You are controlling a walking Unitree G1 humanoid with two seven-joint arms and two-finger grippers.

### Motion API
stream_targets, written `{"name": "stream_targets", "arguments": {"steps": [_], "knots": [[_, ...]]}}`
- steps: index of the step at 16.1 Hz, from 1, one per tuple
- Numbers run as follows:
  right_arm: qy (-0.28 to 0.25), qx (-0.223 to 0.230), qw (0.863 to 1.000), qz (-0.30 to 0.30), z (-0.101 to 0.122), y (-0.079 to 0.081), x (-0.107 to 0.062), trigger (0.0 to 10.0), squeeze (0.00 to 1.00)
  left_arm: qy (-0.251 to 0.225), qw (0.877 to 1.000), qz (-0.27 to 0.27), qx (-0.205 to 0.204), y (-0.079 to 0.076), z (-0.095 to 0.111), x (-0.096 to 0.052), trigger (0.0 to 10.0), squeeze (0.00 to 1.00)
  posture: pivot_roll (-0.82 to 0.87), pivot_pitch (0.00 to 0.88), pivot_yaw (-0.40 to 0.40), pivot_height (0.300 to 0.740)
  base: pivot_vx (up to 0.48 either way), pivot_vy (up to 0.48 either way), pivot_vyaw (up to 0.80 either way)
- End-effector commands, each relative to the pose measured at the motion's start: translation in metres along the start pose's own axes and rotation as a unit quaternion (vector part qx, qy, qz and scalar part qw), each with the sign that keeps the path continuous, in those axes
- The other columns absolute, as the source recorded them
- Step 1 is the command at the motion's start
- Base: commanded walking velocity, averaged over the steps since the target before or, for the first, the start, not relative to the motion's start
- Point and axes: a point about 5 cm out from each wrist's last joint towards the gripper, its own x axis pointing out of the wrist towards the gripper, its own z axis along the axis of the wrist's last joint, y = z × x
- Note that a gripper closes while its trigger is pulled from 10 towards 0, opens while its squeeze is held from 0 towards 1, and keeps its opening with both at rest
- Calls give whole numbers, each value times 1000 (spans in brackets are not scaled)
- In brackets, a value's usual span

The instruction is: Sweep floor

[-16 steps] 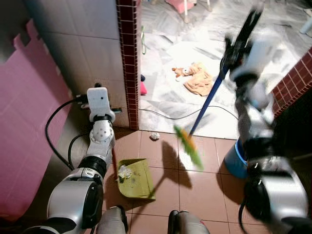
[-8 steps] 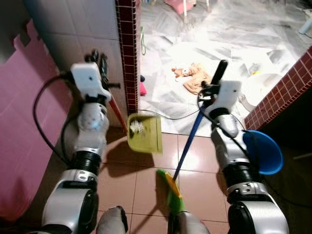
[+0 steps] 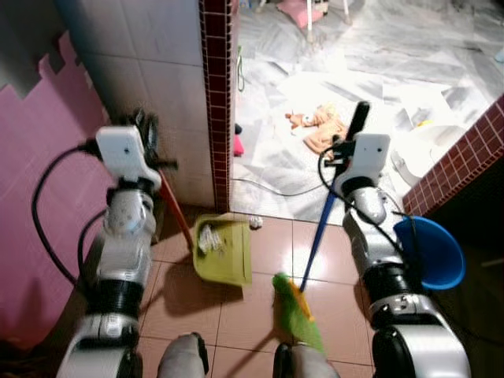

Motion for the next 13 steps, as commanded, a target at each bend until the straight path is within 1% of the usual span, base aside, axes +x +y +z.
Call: {"name": "stream_targets", "arguments": {"steps": [1, 2, 4, 5, 6, 7, 8, 9, 10, 11, 12, 13], "knots": [[5, 17, 1000, 7, -3, 6, -3, 10000, 0, -73, 997, -16, -23, -10, 32, 12, 10000, 0, 15, 8, -6, 740, 0, 0, 0], [2, 17, 1000, 7, -3, 7, -4, 10000, 0, -74, 997, -17, -25, -10, 33, 13, 10000, 0, 15, 8, -6, 740, 0, 0, 0], [-10, 44, 999, 6, 0, 10, -3, 10000, 0, -80, 996, -27, -20, -13, 35, 17, 10000, 0, 14, 1, -6, 740, 0, 0, 0], [-14, 50, 999, 4, 1, 12, -2, 10000, 0, -79, 996, -30, -21, -15, 34, 19, 10000, 0, 7, 0, -2, 740, 0, 0, 0], [-15, 37, 999, -1, 1, 15, 1, 10000, 0, -65, 997, -37, -22, -19, 31, 20, 10000, 0, -8, 0, -23, 740, 0, 0, 0], [-15, 16, 1000, -10, 2, 13, 2, 10000, 0, -61, 997, -41, -22, -20, 32, 20, 10000, 0, -27, 0, -46, 740, 0, 0, 0], [-11, -2, 1000, -28, 4, 9, 3, 10000, 0, -66, 997, -47, -18, -20, 34, 21, 10000, 0, -46, 0, -66, 740, 0, 0, 0], [-11, -12, 999, -33, 9, 9, 5, 10000, 0, -70, 996, -55, -11, -20, 36, 24, 10000, 0, -58, 0, -74, 740, 0, 0, 0], [-20, -26, 999, -16, 14, 13, 7, 10000, 0, -73, 995, -64, -5, -23, 40, 28, 10000, 0, -73, 0, -82, 740, 0, 0, 0], [-21, -25, 999, -11, 14, 16, 7, 10000, 0, -74, 995, -68, -4, -25, 44, 29, 10000, 0, -74, 0, -87, 740, 0, 0, 0], [-17, -19, 1000, -10, 10, 18, 5, 10000, 0, -73, 995, -71, -5, -27, 47, 30, 10000, 0, -47, 0, -57, 740, 0, 0, 0], [-6, 1, 1000, -17, 3, 20, 3, 10000, 0, -63, 995, -72, -7, -30, 46, 29, 10000, 0, -35, 0, -45, 740, 0, 0, 0]]}}
